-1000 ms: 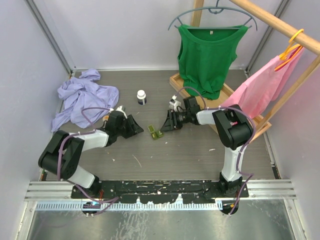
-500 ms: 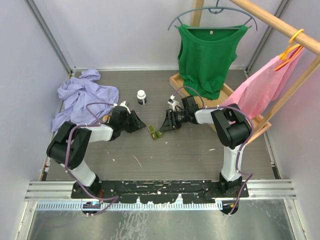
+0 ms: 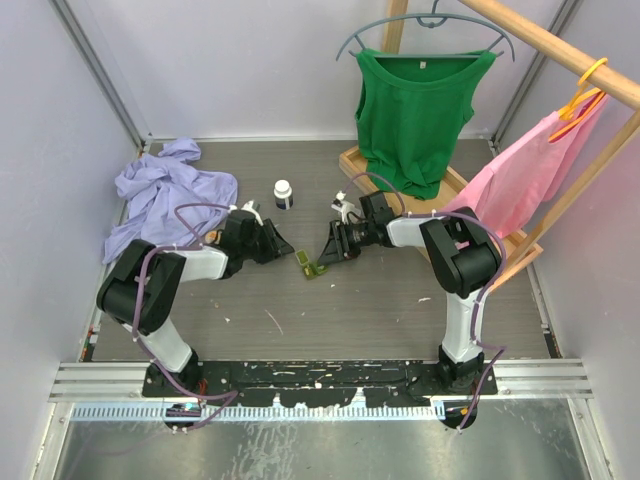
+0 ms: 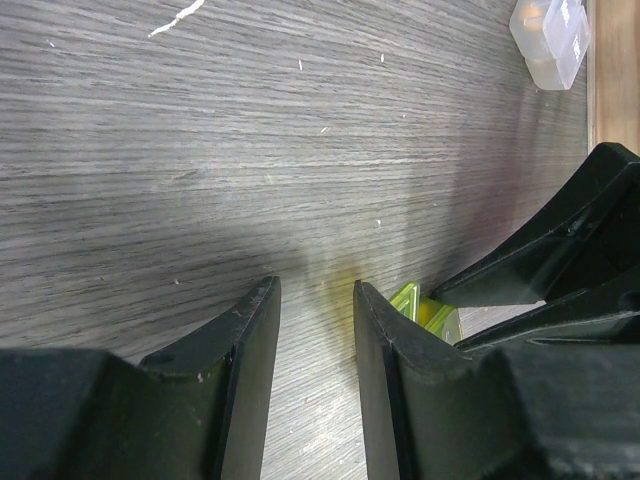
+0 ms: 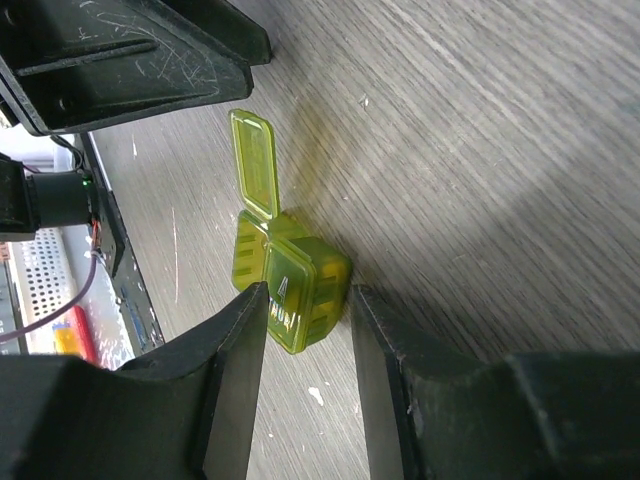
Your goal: Sort the pills into containers
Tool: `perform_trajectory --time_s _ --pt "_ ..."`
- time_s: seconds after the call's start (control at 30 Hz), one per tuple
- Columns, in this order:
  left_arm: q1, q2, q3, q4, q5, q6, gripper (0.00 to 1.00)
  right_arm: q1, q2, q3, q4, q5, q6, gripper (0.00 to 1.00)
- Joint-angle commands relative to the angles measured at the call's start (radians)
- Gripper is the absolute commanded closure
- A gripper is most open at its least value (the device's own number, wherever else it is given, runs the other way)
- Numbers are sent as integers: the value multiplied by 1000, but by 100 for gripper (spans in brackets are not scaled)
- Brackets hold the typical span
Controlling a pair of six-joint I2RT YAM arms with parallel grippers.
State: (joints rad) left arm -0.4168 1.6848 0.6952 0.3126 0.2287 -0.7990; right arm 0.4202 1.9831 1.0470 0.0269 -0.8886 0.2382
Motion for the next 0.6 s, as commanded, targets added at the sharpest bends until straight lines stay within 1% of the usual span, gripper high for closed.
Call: perform_trajectory --time_s 0.0,0.57 --pt "-2 21 9 -27 4 21 63 10 1 26 -25 14 -35 55" --pt "-2 44 42 -67 31 26 63 16 -9 32 -38 18 -54 58"
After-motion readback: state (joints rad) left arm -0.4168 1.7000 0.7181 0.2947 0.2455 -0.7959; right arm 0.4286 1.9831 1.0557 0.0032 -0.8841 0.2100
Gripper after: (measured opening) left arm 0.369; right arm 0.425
